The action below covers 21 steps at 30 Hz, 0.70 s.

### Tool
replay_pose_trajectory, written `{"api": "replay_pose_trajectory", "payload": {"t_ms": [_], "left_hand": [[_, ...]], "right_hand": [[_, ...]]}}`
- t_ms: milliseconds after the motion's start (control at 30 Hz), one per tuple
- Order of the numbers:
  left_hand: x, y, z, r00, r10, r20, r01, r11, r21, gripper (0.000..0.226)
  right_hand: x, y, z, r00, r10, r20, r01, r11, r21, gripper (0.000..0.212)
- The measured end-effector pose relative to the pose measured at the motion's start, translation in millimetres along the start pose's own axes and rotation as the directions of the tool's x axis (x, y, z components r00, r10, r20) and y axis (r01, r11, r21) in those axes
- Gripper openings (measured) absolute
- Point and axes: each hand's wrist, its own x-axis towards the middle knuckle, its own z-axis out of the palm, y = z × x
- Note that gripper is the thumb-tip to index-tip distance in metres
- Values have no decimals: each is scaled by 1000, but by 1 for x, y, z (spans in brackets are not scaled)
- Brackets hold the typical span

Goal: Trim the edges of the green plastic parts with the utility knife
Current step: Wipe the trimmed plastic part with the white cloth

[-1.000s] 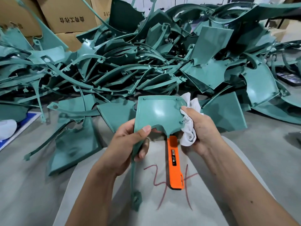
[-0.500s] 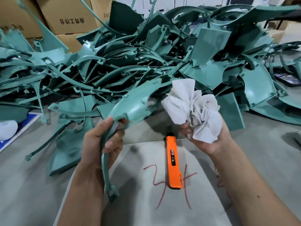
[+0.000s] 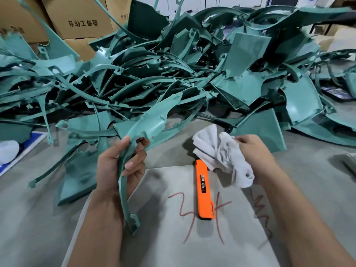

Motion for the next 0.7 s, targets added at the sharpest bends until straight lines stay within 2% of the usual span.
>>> {"api": "replay_pose_trajectory", "payload": {"t_ms": [33, 67, 133, 167, 233, 267, 300, 333, 367, 400, 433, 467, 500, 567, 633, 700], "left_hand": [[0, 0, 0, 1000, -3, 8, 3, 1000, 8, 19], [0, -1, -1, 1000, -3, 8, 3, 1000, 17, 22], [0, -3, 0, 1000, 2, -13, -2, 999, 46, 25], [0, -3, 0, 999, 9, -37, -6, 997, 76, 21], [-1, -5, 2, 995, 17, -96, -1, 986, 165, 14], [-3, -6, 5, 993, 7, -117, 19, 976, 216, 16], [-6, -7, 8, 991, -2, -132, 36, 965, 259, 16], [-9, -7, 10, 990, -8, -140, 49, 955, 294, 16], [-13, -7, 13, 991, -8, -137, 52, 945, 322, 15], [-20, -5, 16, 992, 2, -130, 44, 936, 349, 13], [-26, -1, 19, 993, 17, -120, 30, 924, 382, 12], [-35, 4, 22, 993, 41, -108, 8, 907, 420, 13], [-46, 11, 25, 994, 64, -91, -15, 889, 458, 15], [-73, 25, 31, 990, 99, -98, -33, 851, 525, 21], [-114, 35, 35, 969, 171, -178, -39, 819, 572, 35], [-164, 28, 29, 931, 234, -279, -47, 837, 545, 59]], "right_hand": [[-3, 6, 3, 997, -15, -81, 11, 999, -44, 40], [-6, 8, 6, 986, -54, -161, 25, 984, -175, 37], [-14, 4, 5, 936, -170, -309, 55, 936, -349, 23], [-16, 1, 2, 901, -215, -376, 66, 927, -370, 22], [-18, -6, -9, 811, -312, -494, 146, 927, -346, 30], [-21, -12, -13, 768, -366, -526, 227, 923, -310, 26], [-26, -19, -13, 739, -407, -537, 316, 913, -257, 20], [-32, -28, -11, 744, -410, -527, 388, 908, -159, 14], [-37, -39, -7, 800, -368, -473, 412, 911, -11, 14], [-42, -50, 1, 883, -309, -354, 382, 911, 157, 22], [-48, -61, 10, 952, -246, -184, 294, 904, 311, 31], [-54, -72, 21, 980, -197, -3, 180, 890, 419, 38], [-61, -81, 33, 973, -183, 140, 92, 867, 490, 40], [-73, -94, 56, 930, -232, 286, 11, 794, 608, 25], [-90, -106, 79, 888, -307, 343, -17, 723, 691, 15], [-108, -120, 101, 856, -373, 357, -2, 689, 725, 12]]}}
